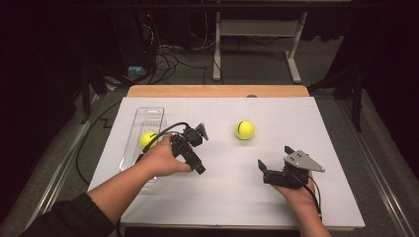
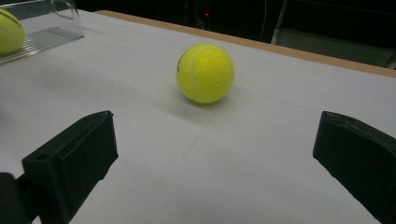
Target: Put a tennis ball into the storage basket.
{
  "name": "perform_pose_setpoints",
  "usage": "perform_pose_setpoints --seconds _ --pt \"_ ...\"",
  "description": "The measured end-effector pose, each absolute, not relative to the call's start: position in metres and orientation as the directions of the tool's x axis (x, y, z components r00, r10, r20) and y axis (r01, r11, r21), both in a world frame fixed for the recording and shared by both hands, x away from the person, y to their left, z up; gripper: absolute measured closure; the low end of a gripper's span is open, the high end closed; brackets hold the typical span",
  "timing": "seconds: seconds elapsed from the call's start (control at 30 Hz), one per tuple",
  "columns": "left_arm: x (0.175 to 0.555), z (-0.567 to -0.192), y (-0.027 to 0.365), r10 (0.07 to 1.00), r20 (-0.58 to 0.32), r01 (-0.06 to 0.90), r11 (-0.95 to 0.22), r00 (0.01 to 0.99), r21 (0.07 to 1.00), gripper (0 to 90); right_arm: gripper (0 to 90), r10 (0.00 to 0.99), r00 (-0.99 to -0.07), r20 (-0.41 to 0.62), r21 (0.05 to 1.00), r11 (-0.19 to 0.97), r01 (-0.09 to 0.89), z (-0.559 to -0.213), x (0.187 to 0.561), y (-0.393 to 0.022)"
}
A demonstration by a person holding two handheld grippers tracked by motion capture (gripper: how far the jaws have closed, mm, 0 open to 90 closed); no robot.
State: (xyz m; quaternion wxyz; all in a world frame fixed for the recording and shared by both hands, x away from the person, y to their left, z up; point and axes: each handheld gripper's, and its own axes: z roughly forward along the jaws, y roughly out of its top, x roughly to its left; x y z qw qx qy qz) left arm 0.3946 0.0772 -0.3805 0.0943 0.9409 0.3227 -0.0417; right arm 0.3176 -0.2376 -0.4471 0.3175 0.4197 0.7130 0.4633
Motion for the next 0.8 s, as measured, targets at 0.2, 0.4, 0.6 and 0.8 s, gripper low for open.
perform_pose_setpoints --seconds 0.2,0.4,0.6,0.8 --pt "0.394 -0.381 0.077 0.598 -0.136 0.613 -0.776 0.79 0.147 3.9 0.0 0.903 -0.426 -0.061 0.923 0.214 0.32 -0.45 0.329 -0.238" --pt "0.397 -0.378 0.08 0.599 -0.142 0.616 -0.774 0.788 0.149 3.9 0.0 0.905 -0.42 -0.066 0.919 0.219 0.328 -0.45 0.336 -0.236" --pt "0.396 -0.38 0.079 0.597 -0.139 0.613 -0.777 0.79 0.144 3.9 0.0 0.906 -0.418 -0.071 0.913 0.227 0.338 -0.451 0.341 -0.236" --pt "0.396 -0.382 0.076 0.597 -0.136 0.612 -0.778 0.791 0.141 3.9 0.0 0.906 -0.417 -0.074 0.913 0.23 0.337 -0.448 0.348 -0.235"
